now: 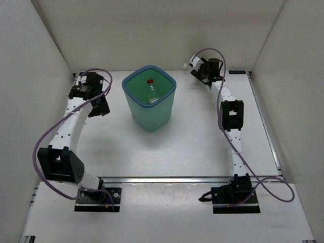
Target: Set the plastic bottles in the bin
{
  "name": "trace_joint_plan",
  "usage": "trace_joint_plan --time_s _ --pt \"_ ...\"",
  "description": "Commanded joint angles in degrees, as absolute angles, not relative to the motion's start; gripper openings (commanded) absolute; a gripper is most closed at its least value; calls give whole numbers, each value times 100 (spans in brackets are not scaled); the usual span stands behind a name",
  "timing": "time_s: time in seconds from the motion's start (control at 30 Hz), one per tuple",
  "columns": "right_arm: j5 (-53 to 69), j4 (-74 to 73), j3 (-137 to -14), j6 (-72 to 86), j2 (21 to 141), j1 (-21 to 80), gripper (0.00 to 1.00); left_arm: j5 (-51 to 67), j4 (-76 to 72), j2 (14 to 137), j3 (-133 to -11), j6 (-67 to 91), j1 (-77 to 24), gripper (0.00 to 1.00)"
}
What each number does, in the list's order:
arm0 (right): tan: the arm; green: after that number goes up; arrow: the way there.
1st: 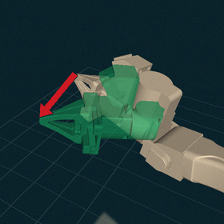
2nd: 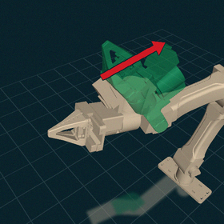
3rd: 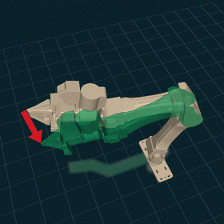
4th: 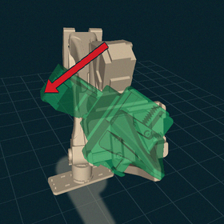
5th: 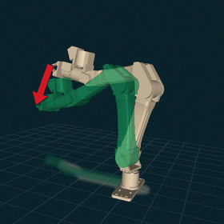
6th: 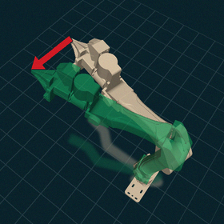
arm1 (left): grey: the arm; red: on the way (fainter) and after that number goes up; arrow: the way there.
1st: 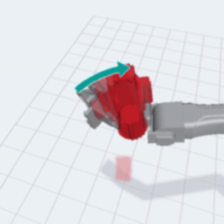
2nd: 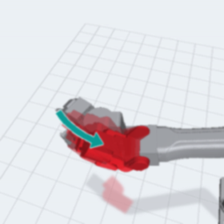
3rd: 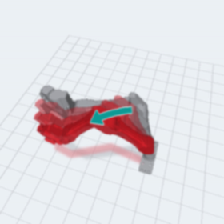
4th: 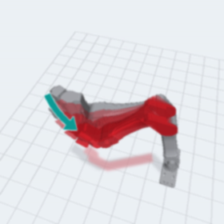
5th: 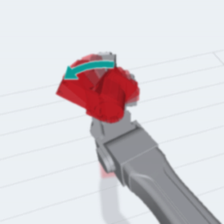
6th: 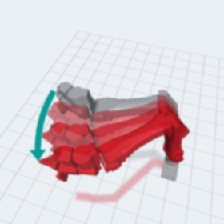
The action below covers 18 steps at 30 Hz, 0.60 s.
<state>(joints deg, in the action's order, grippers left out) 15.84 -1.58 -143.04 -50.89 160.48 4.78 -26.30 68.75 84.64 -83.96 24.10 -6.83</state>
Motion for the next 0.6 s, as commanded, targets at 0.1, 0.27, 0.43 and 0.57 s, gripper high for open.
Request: trace_joint_plan --time_s 0.1,0.27,0.43,0.57 --pt "3083 -799 -14187 -3868 14196 430 39 -2408 6680 7946 -8569 2479 -660 99" --pt "3743 -836 -13642 -3237 12625 396 36 -1855 6320 7472 -8131 2347 -703 99" --pt "4447 -275 -12107 -1866 10988 816 38 -1766 6038 7155 -7787 2294 -826 98" --pt "4121 997 -10342 -1258 9654 1825 38 -1539 5924 6856 -7506 2198 -756 99"
